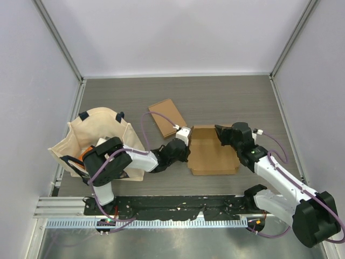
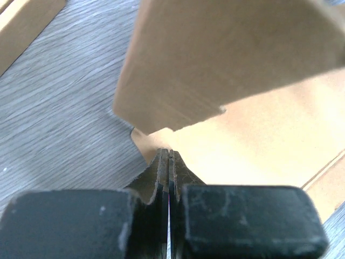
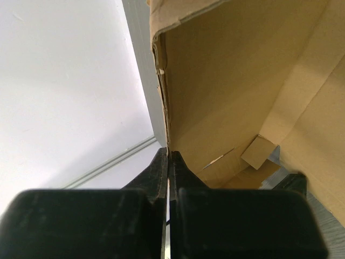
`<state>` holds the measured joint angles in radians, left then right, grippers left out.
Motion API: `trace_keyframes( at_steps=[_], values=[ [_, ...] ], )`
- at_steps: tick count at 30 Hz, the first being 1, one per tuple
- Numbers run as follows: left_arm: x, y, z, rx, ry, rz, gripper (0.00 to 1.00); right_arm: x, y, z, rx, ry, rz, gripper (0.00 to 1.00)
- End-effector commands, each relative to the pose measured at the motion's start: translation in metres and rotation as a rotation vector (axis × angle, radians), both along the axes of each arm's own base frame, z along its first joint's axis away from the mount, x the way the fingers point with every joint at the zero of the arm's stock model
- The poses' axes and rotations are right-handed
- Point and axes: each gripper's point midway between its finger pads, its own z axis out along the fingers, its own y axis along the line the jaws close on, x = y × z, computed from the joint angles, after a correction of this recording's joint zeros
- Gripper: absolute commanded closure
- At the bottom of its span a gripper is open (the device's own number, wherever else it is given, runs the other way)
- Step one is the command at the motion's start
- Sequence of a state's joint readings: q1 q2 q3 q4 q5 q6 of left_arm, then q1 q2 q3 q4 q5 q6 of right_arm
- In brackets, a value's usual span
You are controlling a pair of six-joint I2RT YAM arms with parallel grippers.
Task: Fold the paper box
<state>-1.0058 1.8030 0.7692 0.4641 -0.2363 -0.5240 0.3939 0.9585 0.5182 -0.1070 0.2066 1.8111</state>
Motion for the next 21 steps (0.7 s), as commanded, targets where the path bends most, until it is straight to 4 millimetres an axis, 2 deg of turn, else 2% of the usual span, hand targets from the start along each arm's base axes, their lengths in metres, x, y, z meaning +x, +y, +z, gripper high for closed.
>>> trace_keyframes(
  at_steps=[1,6,10,13,15,19,21],
  values=[
    [-0.004,0.027,-0.008,0.027,-0.015,0.056,1.00,0.005,-0.007,0.006,0.013,0.009,-0.038,0.99],
    [-0.007,0.031,-0.012,0.030,-0.026,0.036,1.00,0.003,-0.013,-0.001,-0.048,0.004,-0.020,0.99],
    [-0.006,0.028,-0.018,0.041,-0.015,0.030,1.00,-0.006,-0.013,-0.025,-0.051,0.048,-0.009,0.99],
    [-0.004,0.023,-0.015,0.029,-0.015,0.028,1.00,-0.009,-0.015,-0.032,-0.054,0.059,-0.014,0.99],
    [-0.007,0.021,-0.005,0.001,-0.019,0.013,0.99,-0.007,-0.016,-0.030,-0.048,0.044,-0.024,0.99],
    [-0.012,0.022,0.019,-0.017,-0.033,-0.017,0.90,-0.006,-0.015,-0.027,-0.056,0.039,-0.019,0.99],
    [-0.013,0.026,0.036,-0.022,-0.032,-0.017,0.75,-0.006,-0.014,-0.026,-0.052,0.031,-0.014,0.99]
  ],
)
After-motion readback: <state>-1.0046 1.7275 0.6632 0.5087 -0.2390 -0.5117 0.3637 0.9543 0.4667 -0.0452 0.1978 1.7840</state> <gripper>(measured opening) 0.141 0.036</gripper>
